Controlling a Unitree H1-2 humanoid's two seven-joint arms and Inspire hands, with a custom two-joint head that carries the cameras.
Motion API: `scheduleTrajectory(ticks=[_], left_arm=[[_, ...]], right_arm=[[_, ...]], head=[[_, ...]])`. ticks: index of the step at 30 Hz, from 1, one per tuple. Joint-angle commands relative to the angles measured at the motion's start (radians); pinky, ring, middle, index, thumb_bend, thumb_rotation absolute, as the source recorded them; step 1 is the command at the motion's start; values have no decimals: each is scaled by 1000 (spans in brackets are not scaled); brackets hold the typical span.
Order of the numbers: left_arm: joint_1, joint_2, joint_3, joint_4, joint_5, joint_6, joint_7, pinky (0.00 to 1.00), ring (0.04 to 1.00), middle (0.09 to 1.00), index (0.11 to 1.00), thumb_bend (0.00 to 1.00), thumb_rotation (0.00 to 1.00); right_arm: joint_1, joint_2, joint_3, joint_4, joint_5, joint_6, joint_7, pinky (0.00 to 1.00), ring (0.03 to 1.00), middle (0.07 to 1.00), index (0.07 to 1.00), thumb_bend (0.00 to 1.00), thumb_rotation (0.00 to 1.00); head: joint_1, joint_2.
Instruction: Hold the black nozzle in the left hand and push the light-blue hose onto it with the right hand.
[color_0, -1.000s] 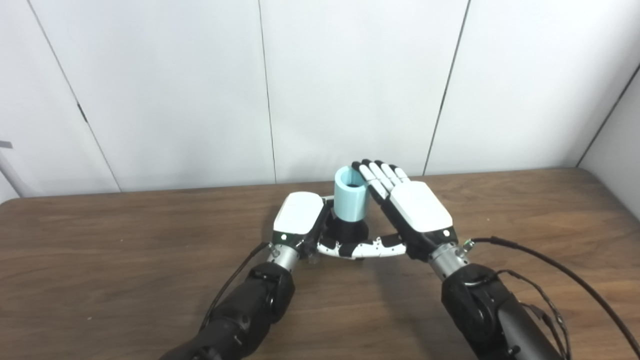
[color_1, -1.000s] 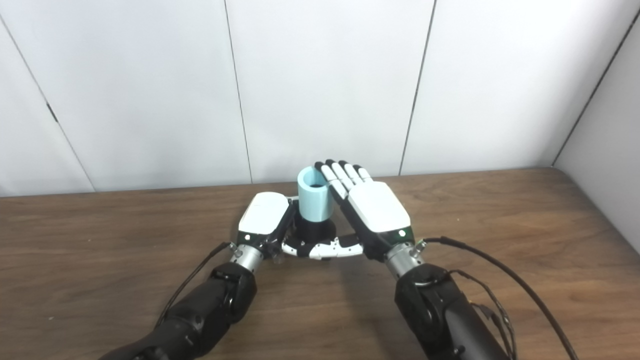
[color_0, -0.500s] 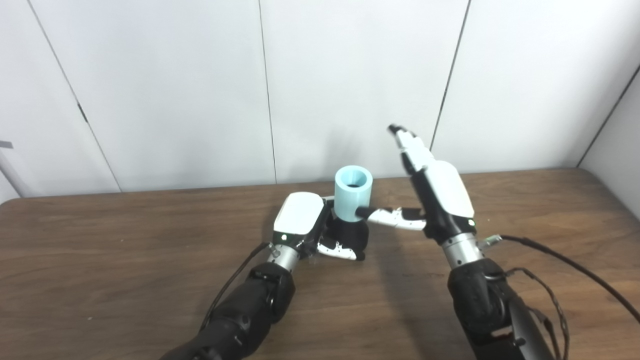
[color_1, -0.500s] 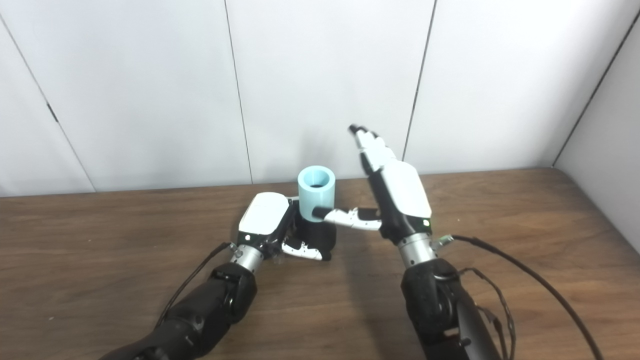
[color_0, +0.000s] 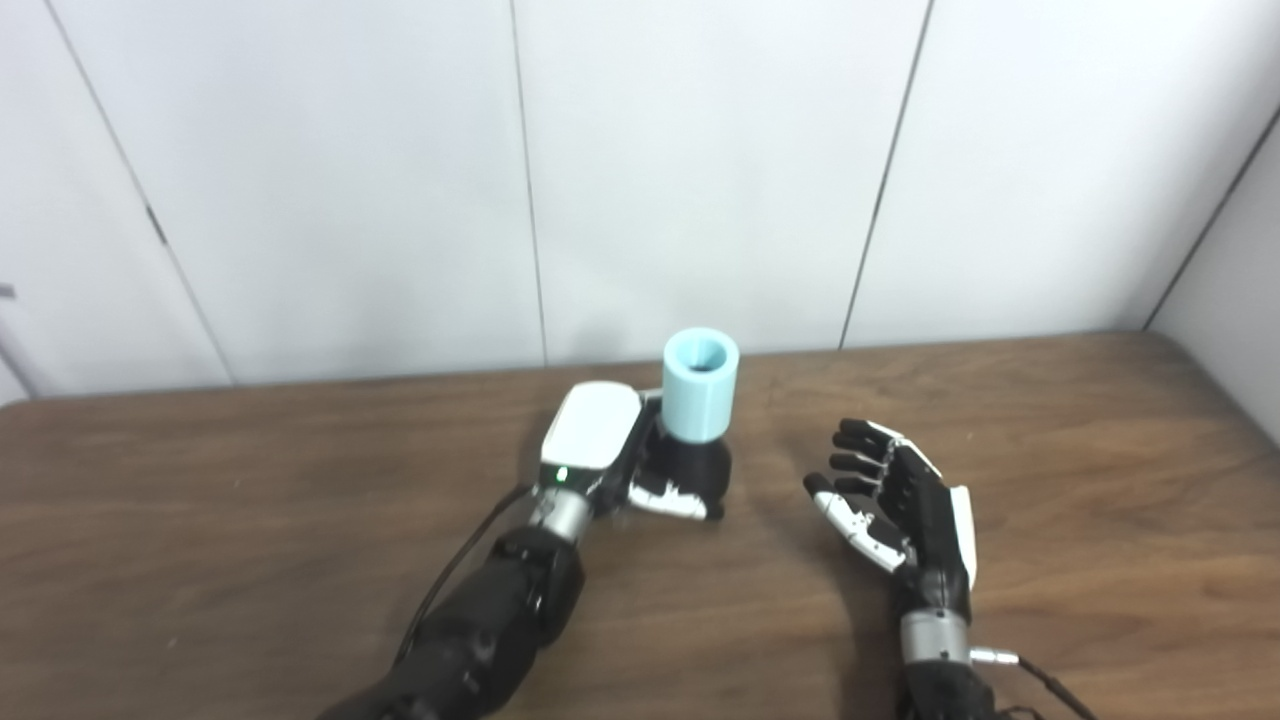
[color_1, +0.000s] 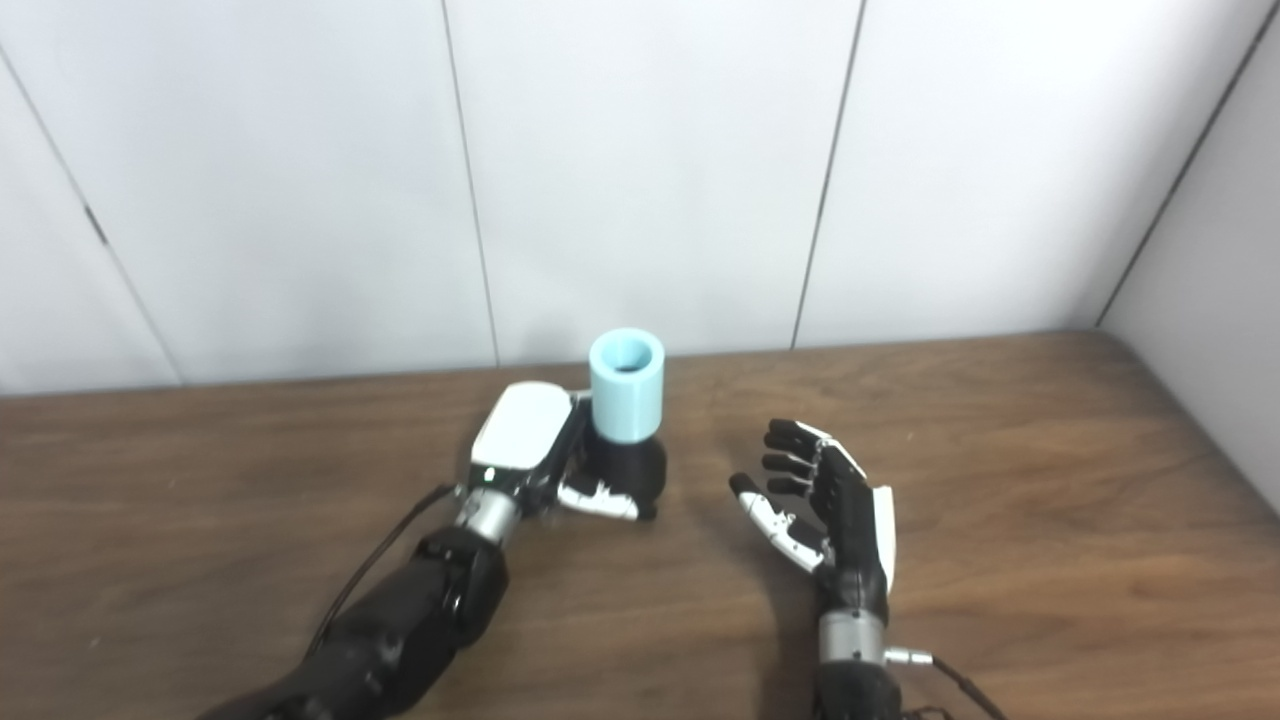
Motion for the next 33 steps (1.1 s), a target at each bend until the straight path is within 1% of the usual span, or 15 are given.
scheduleTrajectory(ticks=[1,2,4,5,6,8,9,11,14,19,21,22,25,28,33], left_arm=[[236,40,-9,156,-22,71,-110,437,431,414,513,521,0],[231,37,-7,161,-25,91,-140,475,469,426,513,522,0],[222,32,-2,163,-30,127,-189,679,646,483,497,524,0],[219,30,-2,163,-31,142,-207,750,695,563,577,696,49],[217,29,-3,164,-33,153,-221,820,738,629,644,814,91],[211,25,-13,169,-25,185,-254,950,818,742,744,951,165],[208,22,-19,171,-19,200,-268,975,849,781,779,972,204],[204,17,-30,175,-9,226,-284,995,881,810,810,996,242],[202,14,-33,178,-9,237,-295,1000,899,832,828,1000,277],[203,13,-4,174,-45,232,-311,1000,916,865,857,1000,290],[201,14,29,174,-81,226,-336,1000,928,882,882,1000,277],[199,19,53,166,-108,219,-365,1000,933,888,893,1000,271],[201,39,105,126,-163,201,-438,1000,991,957,952,1000,266],[212,56,125,80,-186,197,-484,1000,1000,989,976,1000,269],[236,80,144,-6,-216,223,-558,1000,1000,1000,998,1000,263]], right_arm=[[-33,-19,-19,34,7,-109,-33,565,651,685,671,350,134],[-35,-21,-20,41,11,-109,-33,556,651,687,671,354,132],[-39,-23,-23,54,15,-109,-37,538,646,688,670,365,138],[-40,-25,-23,58,15,-107,-37,535,647,690,670,365,143],[-40,-27,-23,60,19,-103,-35,533,651,694,673,364,153],[-40,-28,-26,63,25,-100,-34,533,655,701,676,367,171],[-40,-29,-27,65,27,-98,-35,536,658,703,677,369,172],[-39,-29,-28,65,30,-93,-35,538,663,703,679,366,172],[-38,-30,-28,61,28,-82,-37,548,668,706,683,357,174],[-33,-29,-25,54,21,-67,-38,552,674,707,687,346,222],[-29,-26,-22,43,22,-61,-34,556,676,707,688,338,227],[-26,-24,-21,36,32,-54,-26,558,676,707,688,335,229],[-15,-22,-17,13,67,-19,3,593,690,715,703,333,168],[-6,-11,-13,-25,73,29,7,602,684,707,700,335,131],[-1,-12,-11,-34,80,40,15,615,692,714,709,330,113]], head=[[-1,2],[-1,2],[-4,-1],[-5,-1],[-5,-2],[-4,-3],[-3,-3],[-2,-3],[0,-4],[9,-8],[10,-7],[9,-5],[10,-5],[8,-3],[13,-1]])
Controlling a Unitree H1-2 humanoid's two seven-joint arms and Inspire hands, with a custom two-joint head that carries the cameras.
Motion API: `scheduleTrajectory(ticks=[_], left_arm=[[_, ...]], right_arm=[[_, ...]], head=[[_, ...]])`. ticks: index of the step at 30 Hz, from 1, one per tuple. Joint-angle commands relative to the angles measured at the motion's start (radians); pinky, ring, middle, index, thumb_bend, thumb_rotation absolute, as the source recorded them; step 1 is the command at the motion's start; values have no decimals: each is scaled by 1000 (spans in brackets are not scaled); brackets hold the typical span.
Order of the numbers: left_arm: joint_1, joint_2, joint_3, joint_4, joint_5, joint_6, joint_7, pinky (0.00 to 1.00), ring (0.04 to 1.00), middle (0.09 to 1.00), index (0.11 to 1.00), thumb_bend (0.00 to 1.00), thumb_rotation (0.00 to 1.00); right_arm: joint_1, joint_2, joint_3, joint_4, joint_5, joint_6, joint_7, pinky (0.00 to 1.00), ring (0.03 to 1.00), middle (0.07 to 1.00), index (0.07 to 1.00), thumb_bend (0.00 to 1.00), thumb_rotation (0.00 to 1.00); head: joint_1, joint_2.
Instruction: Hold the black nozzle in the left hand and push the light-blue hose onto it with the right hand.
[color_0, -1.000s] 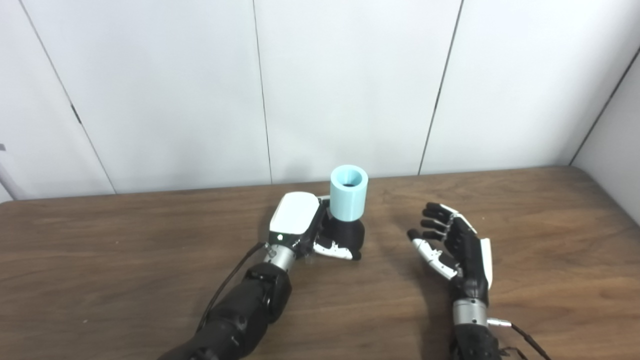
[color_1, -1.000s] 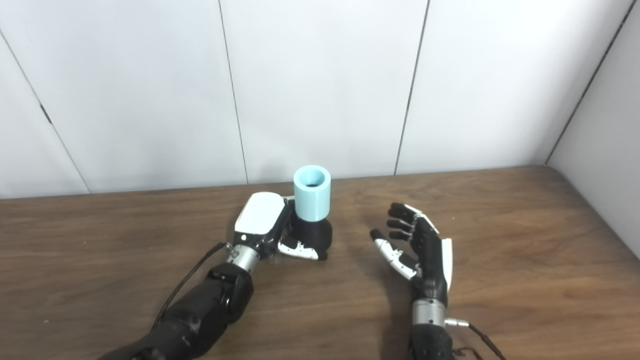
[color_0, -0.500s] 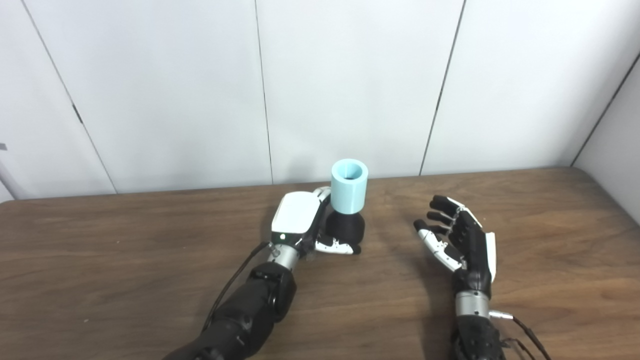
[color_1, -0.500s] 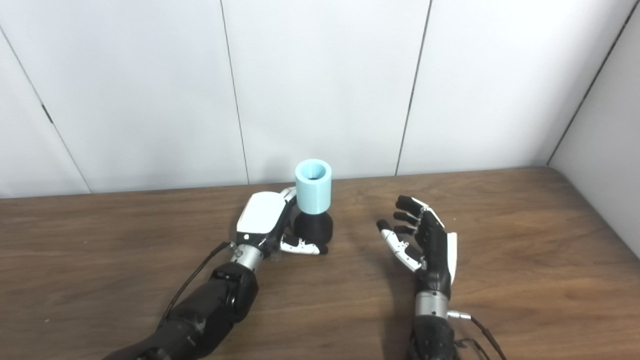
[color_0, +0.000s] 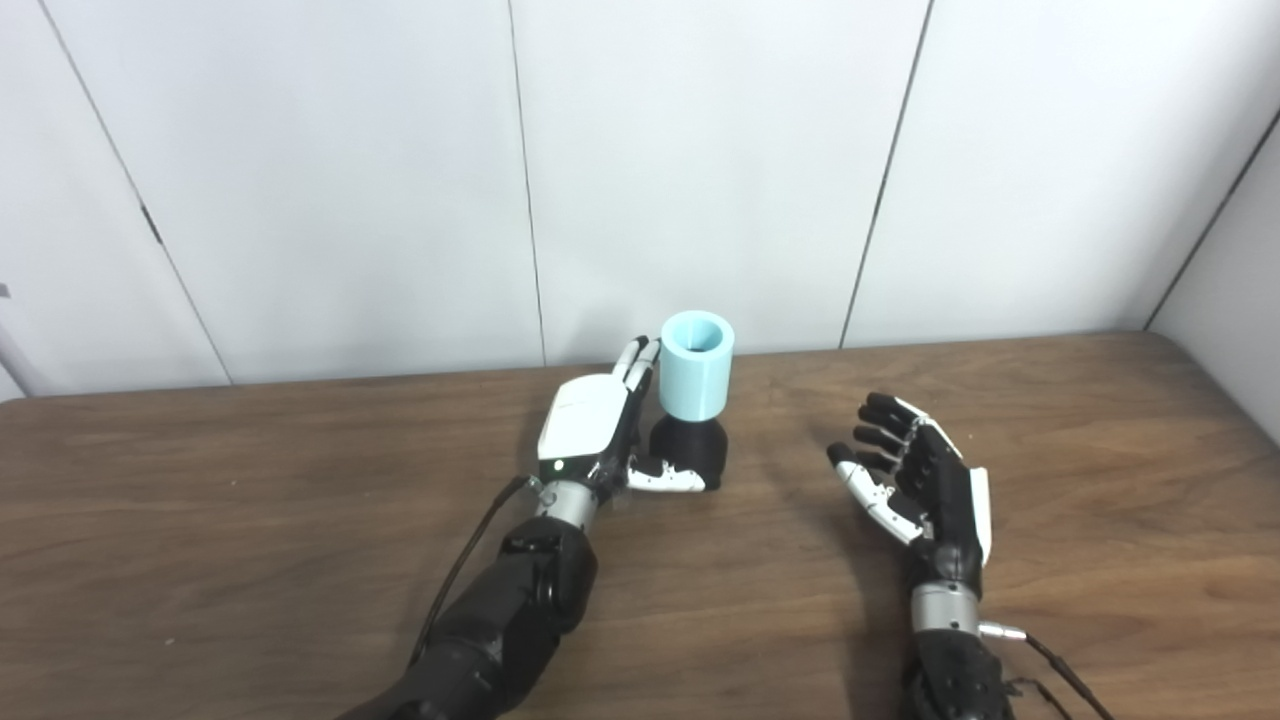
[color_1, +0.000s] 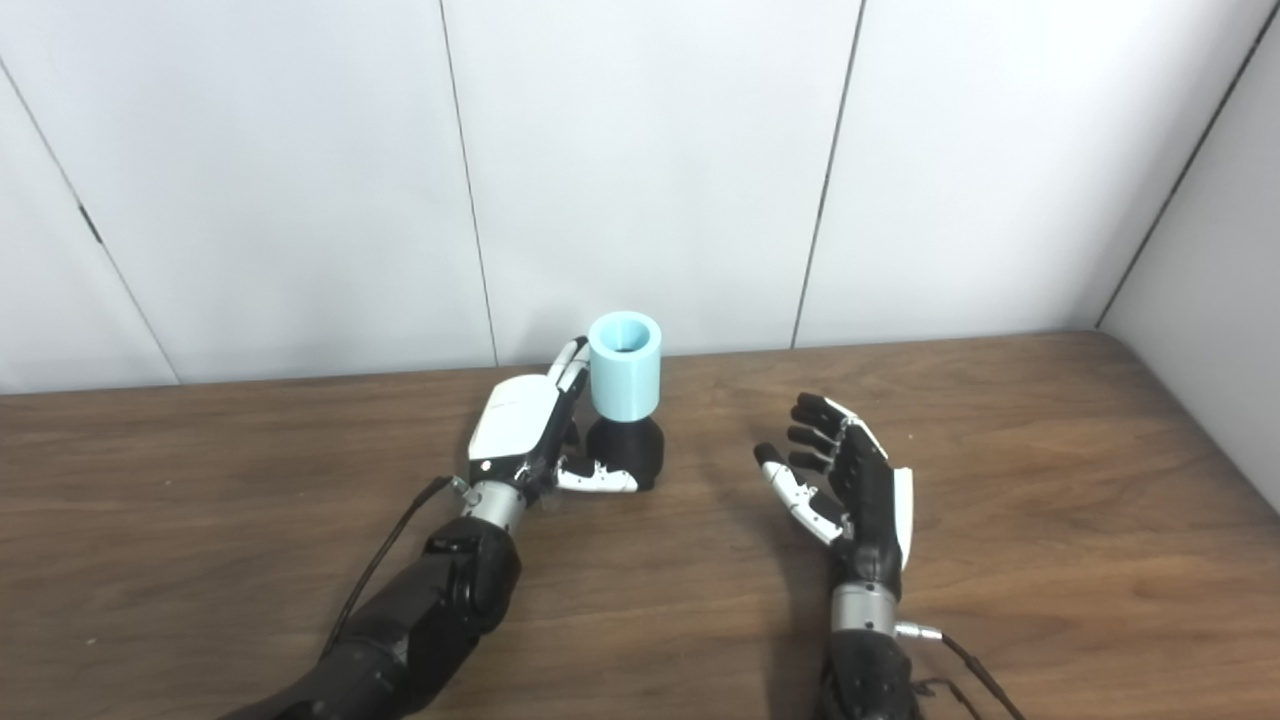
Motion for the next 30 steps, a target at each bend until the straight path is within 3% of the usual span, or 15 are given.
scheduleTrajectory(ticks=[1,3,7,11,14,16,20,23,26,30], left_arm=[[229,104,17,76,-98,183,-437,1000,1000,1000,999,1000,262],[243,124,17,11,-111,226,-497,1000,1000,1000,1000,1000,244],[304,192,20,-216,-149,335,-624,1000,1000,1000,1000,1000,231],[381,293,41,-523,-191,518,-746,986,1000,1000,1000,1000,271],[439,366,92,-754,-238,604,-795,778,961,1000,1000,1000,323],[473,390,153,-884,-272,627,-817,744,940,1000,994,1000,319],[542,398,285,-1106,-309,633,-860,844,948,970,960,1000,296],[594,408,352,-1237,-329,633,-908,886,952,963,958,992,361],[644,431,385,-1344,-323,633,-957,841,907,936,951,936,553],[712,382,465,-1408,-355,633,-980,808,901,943,949,692,816]], right_arm=[[31,2,5,-54,19,-10,17,616,693,715,710,330,114],[27,-2,1,-38,20,-15,14,618,695,718,711,341,123],[25,-2,-3,-52,30,10,16,620,698,720,710,339,137],[28,-16,9,-69,12,45,28,617,704,729,717,333,107],[33,-24,16,-89,0,74,33,589,691,721,705,340,50],[39,-26,21,-106,-2,90,38,589,692,722,704,343,13],[59,-27,32,-149,0,107,48,602,705,730,712,332,64],[83,-29,40,-181,-2,102,57,625,713,735,725,321,111],[107,-34,46,-205,14,91,75,679,744,761,754,303,186],[132,-48,58,-217,60,43,122,760,805,807,800,239,328]], head=[[0,0],[1,0],[12,-4],[19,-1],[22,1],[21,2],[21,13],[29,17],[36,15],[51,9]])
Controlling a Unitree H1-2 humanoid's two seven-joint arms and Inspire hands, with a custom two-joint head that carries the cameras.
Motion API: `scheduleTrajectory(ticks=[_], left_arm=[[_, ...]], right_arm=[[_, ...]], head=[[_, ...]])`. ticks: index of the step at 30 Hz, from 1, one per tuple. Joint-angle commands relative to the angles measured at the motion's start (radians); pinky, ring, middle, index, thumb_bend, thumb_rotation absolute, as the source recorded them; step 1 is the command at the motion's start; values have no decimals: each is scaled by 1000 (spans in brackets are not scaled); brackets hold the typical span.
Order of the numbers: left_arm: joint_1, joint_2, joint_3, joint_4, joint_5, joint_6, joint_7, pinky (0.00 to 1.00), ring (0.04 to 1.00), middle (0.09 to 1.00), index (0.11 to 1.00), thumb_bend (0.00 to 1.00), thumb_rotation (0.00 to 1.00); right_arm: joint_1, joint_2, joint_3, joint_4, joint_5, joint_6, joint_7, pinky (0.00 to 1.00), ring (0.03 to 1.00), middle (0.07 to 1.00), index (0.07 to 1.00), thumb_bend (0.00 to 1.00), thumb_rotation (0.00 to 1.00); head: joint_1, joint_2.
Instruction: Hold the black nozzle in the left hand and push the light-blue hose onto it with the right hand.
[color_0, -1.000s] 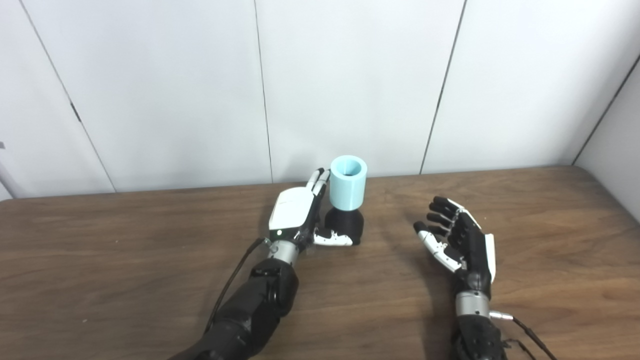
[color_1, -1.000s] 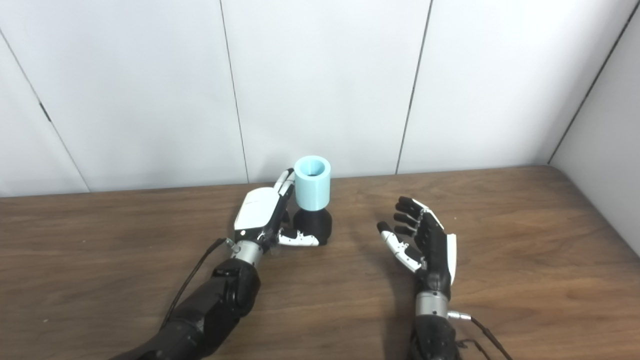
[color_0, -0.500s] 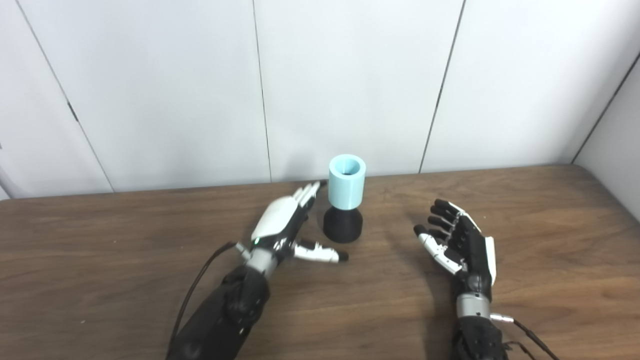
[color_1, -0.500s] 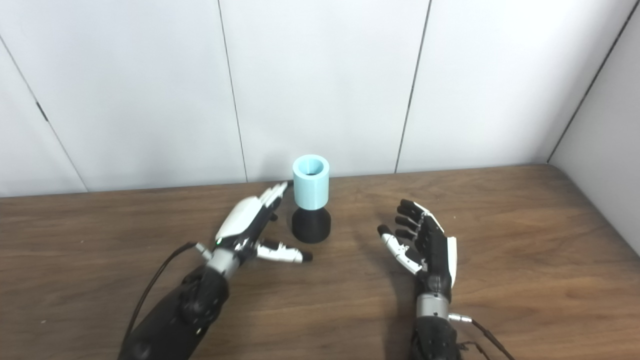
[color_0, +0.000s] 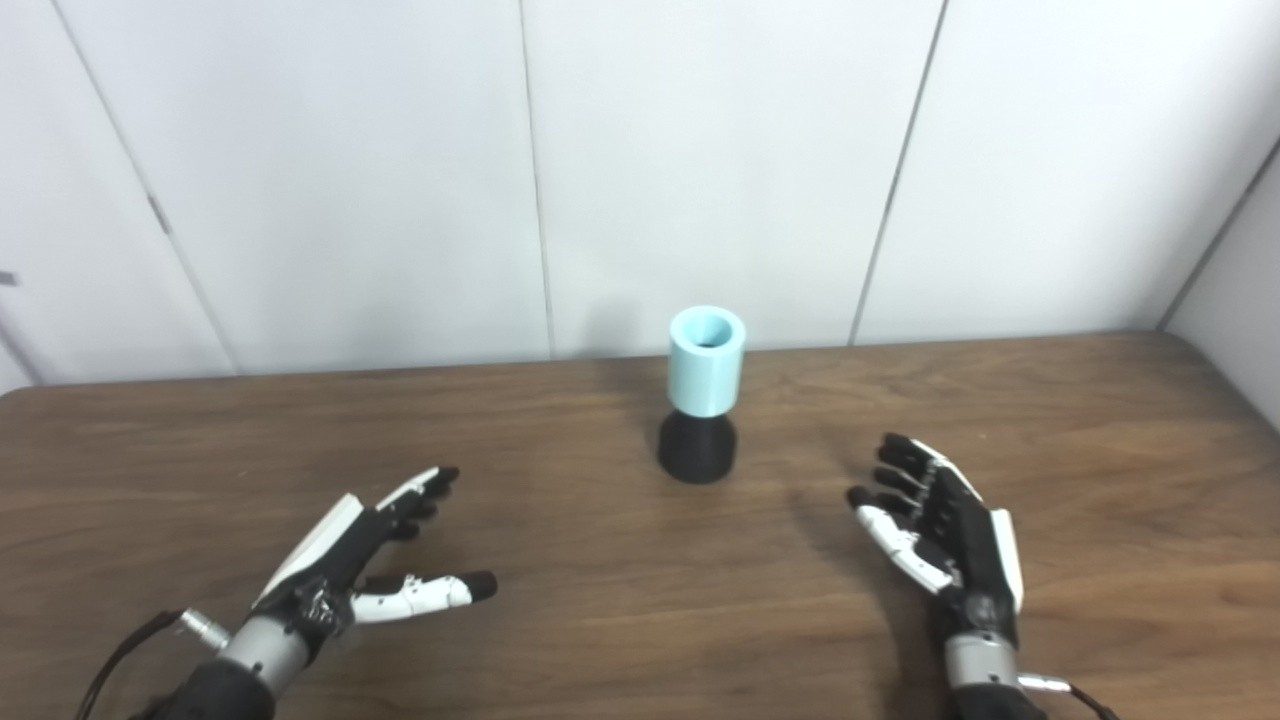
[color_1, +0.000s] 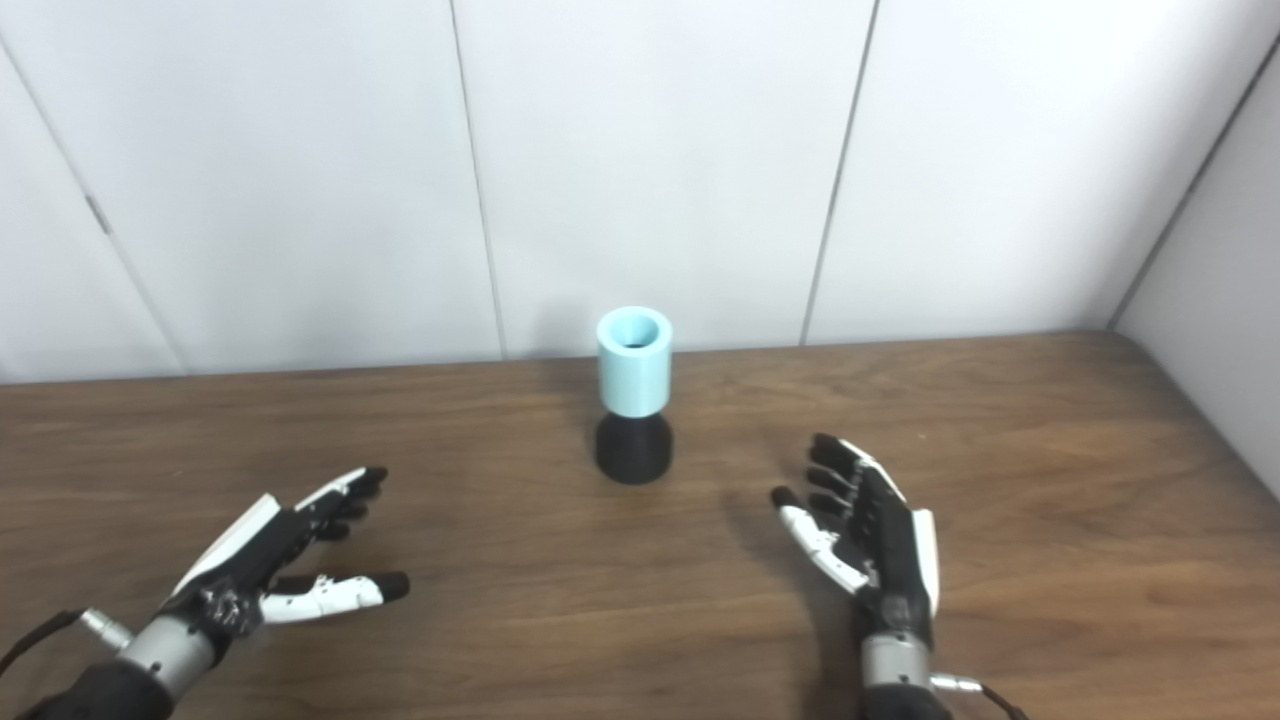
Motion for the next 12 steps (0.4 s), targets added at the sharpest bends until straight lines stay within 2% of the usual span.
scheduleTrajectory(ticks=[1,2,4,7,10,12], left_arm=[[39,-39,30,-10,-28,39,-19,823,914,951,951,634,841],[55,-57,46,-14,-45,39,-2,838,927,958,955,589,860],[87,-82,67,-20,-88,24,41,879,948,969,957,432,864],[153,-137,109,16,-189,-102,103,927,962,974,947,296,917],[196,-185,127,73,-284,-229,143,931,955,964,938,251,894],[216,-213,129,106,-323,-288,168,906,940,952,939,212,882]], right_arm=[[-6,-16,8,-34,24,-79,33,770,815,814,802,213,374],[0,-20,11,-32,28,-92,42,781,824,820,806,198,408],[11,-27,16,-31,46,-111,65,788,840,833,815,166,457],[28,-31,23,-44,70,-113,95,786,856,849,826,148,520],[43,-32,25,-48,96,-118,118,785,857,855,832,136,544],[51,-34,25,-45,116,-123,130,790,853,850,821,146,550]], head=[[2,-1],[5,-3],[11,-7],[19,-14],[42,-24],[50,-25]])
